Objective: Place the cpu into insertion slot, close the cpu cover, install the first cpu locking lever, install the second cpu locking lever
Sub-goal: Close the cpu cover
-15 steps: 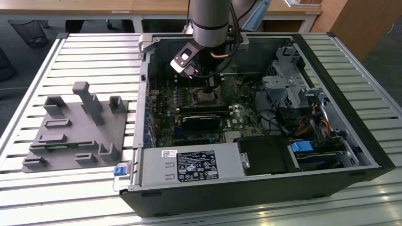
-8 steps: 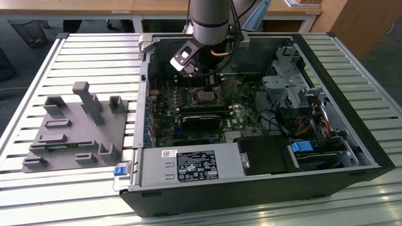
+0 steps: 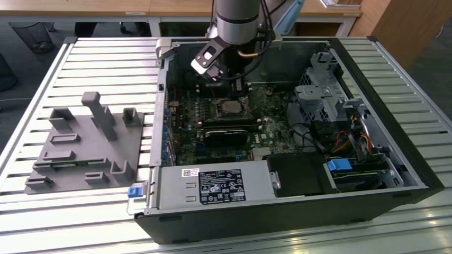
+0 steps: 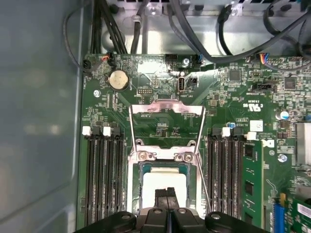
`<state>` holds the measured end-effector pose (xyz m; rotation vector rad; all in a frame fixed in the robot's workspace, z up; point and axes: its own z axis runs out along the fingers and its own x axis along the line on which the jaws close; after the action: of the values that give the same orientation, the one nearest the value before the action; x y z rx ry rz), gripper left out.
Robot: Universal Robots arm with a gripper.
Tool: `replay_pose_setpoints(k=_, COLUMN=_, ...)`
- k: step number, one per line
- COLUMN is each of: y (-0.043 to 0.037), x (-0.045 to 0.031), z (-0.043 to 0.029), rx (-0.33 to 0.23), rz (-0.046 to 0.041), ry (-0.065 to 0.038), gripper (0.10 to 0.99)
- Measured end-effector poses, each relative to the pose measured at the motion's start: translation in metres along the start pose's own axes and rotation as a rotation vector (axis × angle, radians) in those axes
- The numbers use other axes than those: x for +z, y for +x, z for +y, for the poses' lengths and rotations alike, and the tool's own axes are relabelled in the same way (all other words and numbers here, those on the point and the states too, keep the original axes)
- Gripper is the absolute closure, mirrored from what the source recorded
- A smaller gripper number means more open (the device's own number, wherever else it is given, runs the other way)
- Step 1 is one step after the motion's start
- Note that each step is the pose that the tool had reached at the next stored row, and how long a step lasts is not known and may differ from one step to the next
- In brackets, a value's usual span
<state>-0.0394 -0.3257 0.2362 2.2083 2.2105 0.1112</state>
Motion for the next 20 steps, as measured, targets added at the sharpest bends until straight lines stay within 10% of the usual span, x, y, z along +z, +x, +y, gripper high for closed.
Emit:
replay_pose_setpoints(k=6, y=0.0009, x=-0.0224, z=0.0014, rx=0.0, rz=0.0038, ry=0.0, gripper=0.98)
replay_pose_setpoints(k=20, y=-0.0084, x=-0.0232, z=0.0051, rx=0.001, rz=0.0067, ry=0.003, gripper=0.98)
